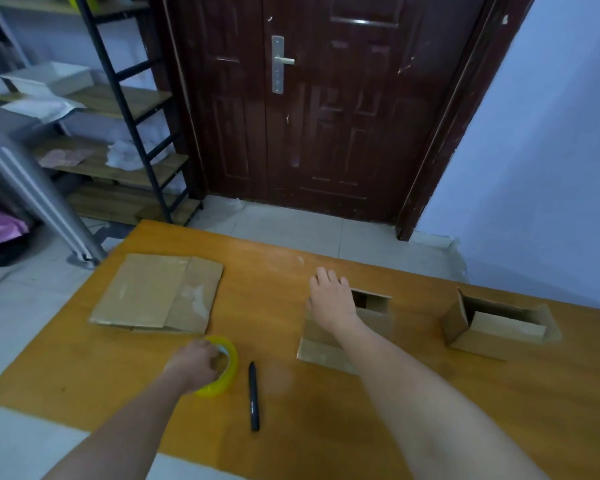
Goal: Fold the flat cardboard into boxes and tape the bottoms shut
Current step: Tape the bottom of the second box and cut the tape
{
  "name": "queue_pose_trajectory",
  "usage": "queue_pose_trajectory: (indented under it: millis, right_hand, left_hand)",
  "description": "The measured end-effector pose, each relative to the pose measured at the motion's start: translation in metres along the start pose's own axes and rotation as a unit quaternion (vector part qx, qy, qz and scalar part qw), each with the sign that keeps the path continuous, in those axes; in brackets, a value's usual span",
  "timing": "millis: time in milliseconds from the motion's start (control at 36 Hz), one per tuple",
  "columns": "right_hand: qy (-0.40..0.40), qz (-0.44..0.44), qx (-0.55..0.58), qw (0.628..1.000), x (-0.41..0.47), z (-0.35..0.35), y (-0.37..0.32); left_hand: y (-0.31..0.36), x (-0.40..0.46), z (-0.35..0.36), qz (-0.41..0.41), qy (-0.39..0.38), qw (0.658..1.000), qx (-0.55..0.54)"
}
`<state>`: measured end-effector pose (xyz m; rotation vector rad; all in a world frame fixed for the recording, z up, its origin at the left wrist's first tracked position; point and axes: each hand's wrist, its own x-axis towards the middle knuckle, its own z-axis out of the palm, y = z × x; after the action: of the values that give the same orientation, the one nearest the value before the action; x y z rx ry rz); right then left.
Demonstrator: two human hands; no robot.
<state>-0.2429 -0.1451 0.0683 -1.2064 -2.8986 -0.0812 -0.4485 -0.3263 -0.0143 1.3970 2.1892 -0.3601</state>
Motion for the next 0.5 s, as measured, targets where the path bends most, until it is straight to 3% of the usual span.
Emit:
queue_pose_trajectory:
  millis: [139,333,417,500]
  right_hand:
    - [0.008,-0.073,0.015,0.997,0.004,0.007,-0.031]
    - [-0.095,-0.1,0.052,0.989,0.003,0.022,-0.053]
    - [-0.119,-0.091,0.072,0.986,0.003,0.023,-0.054]
    - [-0.125,-0.072,0.09,0.985,0.008,0.022,-0.054]
  left_hand:
    - [0.002,-0.007,0.034,-0.003,-0.092,0.992,0.091]
    - [0.005,-0.012,0.04,0.001,0.026,0.993,0.113]
    - [0.005,-0.011,0.027,0.004,0.054,0.996,0.069]
    - [0.007,-0.007,0.006,-0.033,0.077,0.993,-0.085]
